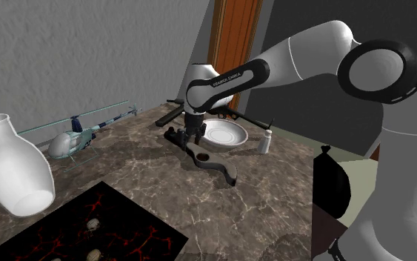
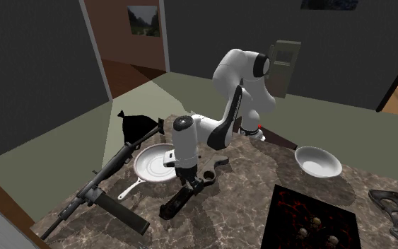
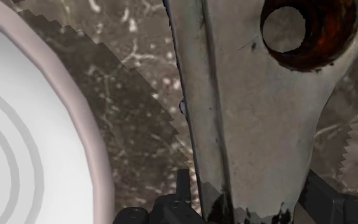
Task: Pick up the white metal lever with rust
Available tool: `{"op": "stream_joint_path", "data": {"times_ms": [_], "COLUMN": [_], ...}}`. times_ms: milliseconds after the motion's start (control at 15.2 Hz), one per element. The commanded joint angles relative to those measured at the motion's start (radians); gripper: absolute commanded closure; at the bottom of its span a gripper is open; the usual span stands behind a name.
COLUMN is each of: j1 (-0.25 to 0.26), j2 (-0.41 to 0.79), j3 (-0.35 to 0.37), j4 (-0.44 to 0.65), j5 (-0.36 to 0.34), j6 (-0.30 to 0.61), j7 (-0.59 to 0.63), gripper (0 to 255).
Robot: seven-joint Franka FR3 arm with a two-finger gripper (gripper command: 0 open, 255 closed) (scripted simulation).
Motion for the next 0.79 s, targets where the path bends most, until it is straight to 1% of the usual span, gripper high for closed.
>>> {"op": "stream_joint_path", "data": {"times_ms": [0, 330, 726], "j1": [0.000, 0.000, -0.002], "j2": [0.002, 0.001, -0.036], "j3": [0.000, 0.000, 0.002], "j4": [-0.001, -0.001, 0.030], "j5": [0.000, 0.000, 0.005], "j6": [0.000, -0.001, -0.068], "j7": [0.000, 0.000, -0.001], "gripper": [255, 255, 255]}}
